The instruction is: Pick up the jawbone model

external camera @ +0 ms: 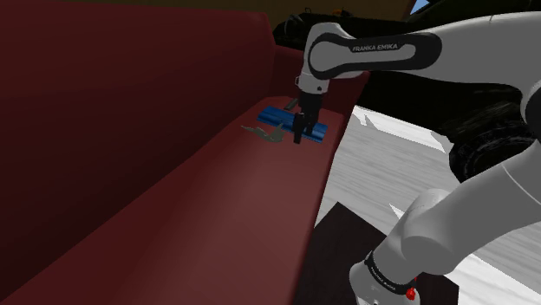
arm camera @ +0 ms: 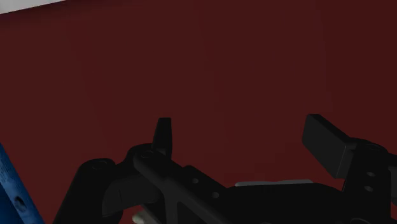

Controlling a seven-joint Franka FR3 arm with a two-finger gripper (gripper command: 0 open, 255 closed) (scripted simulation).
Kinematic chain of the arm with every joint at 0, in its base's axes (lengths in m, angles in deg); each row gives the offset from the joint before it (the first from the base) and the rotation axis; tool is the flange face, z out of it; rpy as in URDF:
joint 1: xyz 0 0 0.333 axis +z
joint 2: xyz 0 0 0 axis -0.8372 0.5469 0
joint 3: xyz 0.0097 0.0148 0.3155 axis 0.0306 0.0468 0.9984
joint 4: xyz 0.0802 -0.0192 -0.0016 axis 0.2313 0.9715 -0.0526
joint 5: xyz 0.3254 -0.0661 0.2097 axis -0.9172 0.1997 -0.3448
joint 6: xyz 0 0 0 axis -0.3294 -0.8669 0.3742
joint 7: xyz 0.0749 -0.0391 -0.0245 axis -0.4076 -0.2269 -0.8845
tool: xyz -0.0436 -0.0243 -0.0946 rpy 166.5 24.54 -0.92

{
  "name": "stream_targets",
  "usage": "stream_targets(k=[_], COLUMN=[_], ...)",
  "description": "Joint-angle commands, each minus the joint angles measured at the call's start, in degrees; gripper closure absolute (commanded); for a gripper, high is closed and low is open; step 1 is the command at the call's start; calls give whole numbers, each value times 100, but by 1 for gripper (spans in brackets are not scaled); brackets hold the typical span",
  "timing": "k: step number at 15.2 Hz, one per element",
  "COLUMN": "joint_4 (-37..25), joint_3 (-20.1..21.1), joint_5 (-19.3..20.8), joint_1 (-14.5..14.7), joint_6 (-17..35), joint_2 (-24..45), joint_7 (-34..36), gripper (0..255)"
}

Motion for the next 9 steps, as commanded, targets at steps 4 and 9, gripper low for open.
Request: stream_targets(k=[4,9], joint_4=[-800,-1772], joint_3=[-125,-196], joint_5=[-126,-313], joint_1=[-14,-72], joint_6=[375,559], joint_2=[1084,2164], joint_7=[-318,-625], gripper=[0,0])
